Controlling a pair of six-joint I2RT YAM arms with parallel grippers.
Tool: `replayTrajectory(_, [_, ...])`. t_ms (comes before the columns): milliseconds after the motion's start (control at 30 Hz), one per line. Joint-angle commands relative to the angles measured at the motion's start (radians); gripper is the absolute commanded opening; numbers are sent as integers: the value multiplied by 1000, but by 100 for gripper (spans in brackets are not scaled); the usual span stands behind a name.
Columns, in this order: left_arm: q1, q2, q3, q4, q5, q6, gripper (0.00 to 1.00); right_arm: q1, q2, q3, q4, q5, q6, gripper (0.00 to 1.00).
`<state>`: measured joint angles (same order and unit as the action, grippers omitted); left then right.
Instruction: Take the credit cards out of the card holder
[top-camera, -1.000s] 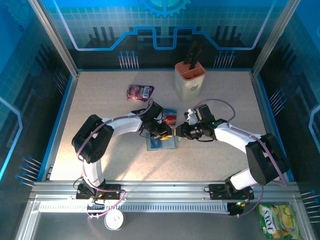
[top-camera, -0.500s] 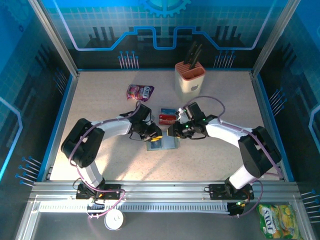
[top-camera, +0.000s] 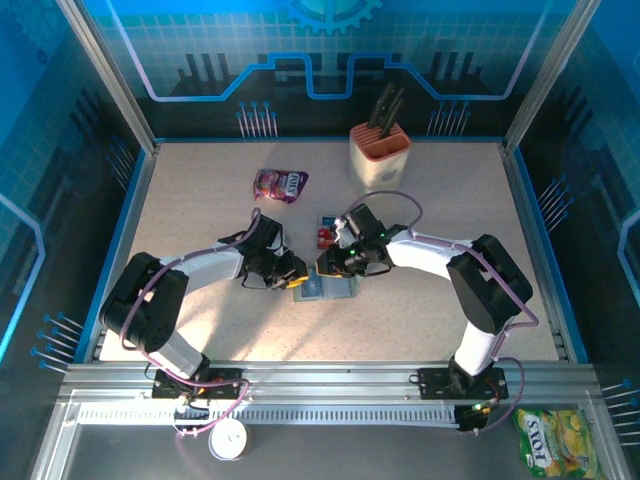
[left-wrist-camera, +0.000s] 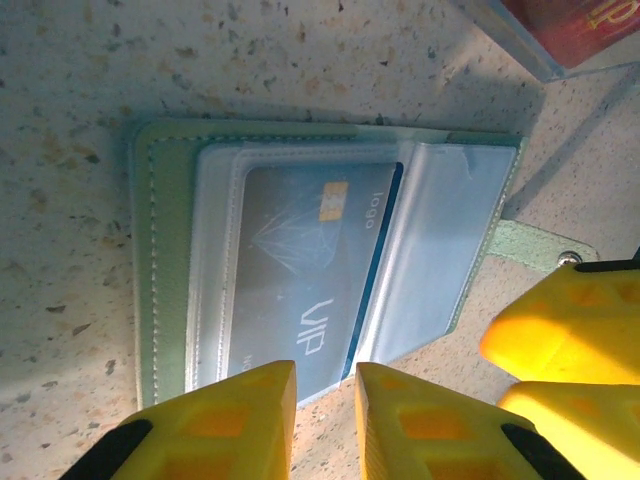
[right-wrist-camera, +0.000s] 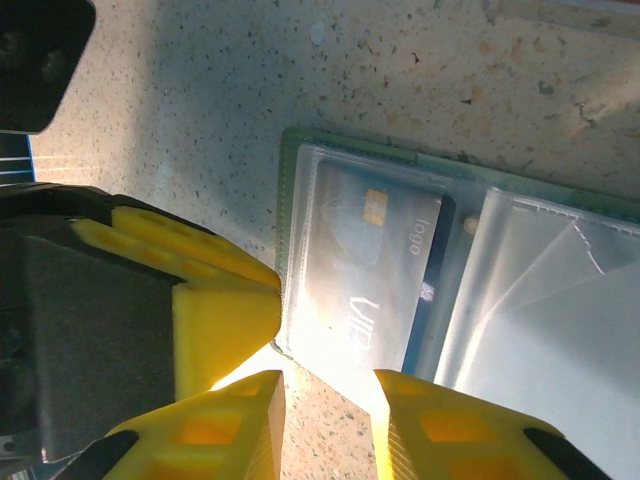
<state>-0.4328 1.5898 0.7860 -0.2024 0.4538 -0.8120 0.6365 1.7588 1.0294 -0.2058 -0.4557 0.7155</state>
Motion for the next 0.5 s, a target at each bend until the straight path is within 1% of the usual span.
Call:
replayTrajectory(0, [7, -4, -13, -1, 17, 18, 22, 12, 16, 23, -4, -13, 9, 30])
replayTrajectory(167, [7, -8, -26, -8, -10, 17, 18, 12, 42, 33, 0, -24, 5, 30])
replayTrajectory(333, [8, 2, -15, -59, -44, 54, 9, 15, 64, 40, 11, -35, 11, 30])
replayTrajectory(467, [9, 36, 2, -75, -43, 68, 7, 15, 73, 44, 7, -34, 11, 30])
